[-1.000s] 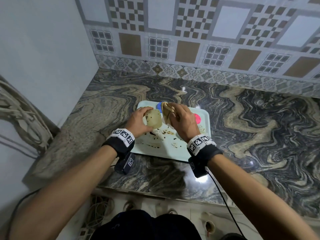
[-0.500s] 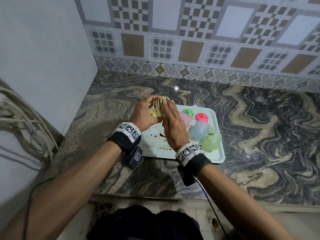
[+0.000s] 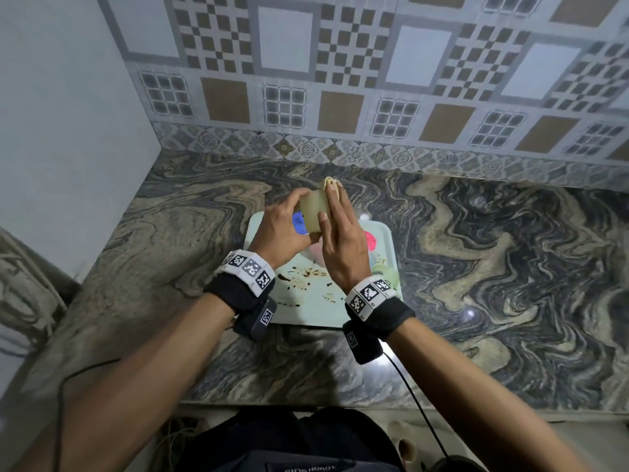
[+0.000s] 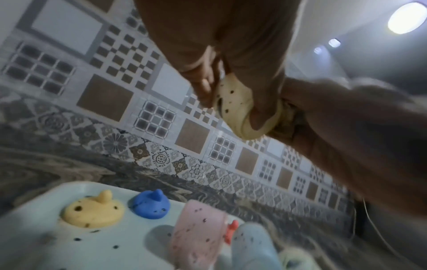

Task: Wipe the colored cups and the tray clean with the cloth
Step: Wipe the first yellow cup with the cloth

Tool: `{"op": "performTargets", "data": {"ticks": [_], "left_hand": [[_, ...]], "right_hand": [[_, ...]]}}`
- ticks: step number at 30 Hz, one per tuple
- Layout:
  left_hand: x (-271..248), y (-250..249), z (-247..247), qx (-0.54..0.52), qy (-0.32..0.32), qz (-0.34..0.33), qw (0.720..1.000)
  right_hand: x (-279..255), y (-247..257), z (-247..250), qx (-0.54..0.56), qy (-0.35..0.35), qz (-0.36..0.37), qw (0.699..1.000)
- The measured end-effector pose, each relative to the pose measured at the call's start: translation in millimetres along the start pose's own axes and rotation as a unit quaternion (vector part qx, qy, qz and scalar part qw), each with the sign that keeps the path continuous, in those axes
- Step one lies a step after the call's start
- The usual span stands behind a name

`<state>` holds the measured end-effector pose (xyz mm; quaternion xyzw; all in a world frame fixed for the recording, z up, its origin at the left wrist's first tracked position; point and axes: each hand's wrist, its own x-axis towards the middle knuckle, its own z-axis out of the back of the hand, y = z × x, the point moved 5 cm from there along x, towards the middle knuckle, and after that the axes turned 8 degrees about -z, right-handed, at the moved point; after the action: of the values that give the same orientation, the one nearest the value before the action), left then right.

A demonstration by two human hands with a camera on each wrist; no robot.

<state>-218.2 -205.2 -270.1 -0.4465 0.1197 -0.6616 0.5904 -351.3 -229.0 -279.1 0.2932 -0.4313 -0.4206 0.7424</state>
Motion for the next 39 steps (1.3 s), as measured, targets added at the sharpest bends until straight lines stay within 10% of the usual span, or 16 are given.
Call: {"op": "performTargets", "data": {"ticks": [7, 14, 19, 25, 32, 39], "left_hand": [[15, -19, -24, -0.054, -0.002, 0.008, 0.998], [43, -52, -28, 0.066, -0.031, -0.12, 0.99], [53, -35, -34, -0.051, -0.023, -0.027, 0.998], [62, -36, -35, 0.089, -0.028, -0.067, 0.993], [57, -17, -40, -0.06, -0.001, 0.011, 0.998], [61, -23, -42, 0.061, 0.011, -0.039, 0.997]], "right_hand": [[18, -25, 38, 0.232, 0.043, -0.136, 0.962], [27, -12, 59, 0.137, 0.004, 0.016, 0.99], [53, -23, 60, 0.312, 0.046, -0.105, 0.943], [47, -25, 52, 0.159, 0.056, -0.017, 0.986], [59, -46, 48, 0.271, 0.045, -0.176, 0.945], [59, -46, 59, 0.076, -0.028, -0.048, 0.996]]}}
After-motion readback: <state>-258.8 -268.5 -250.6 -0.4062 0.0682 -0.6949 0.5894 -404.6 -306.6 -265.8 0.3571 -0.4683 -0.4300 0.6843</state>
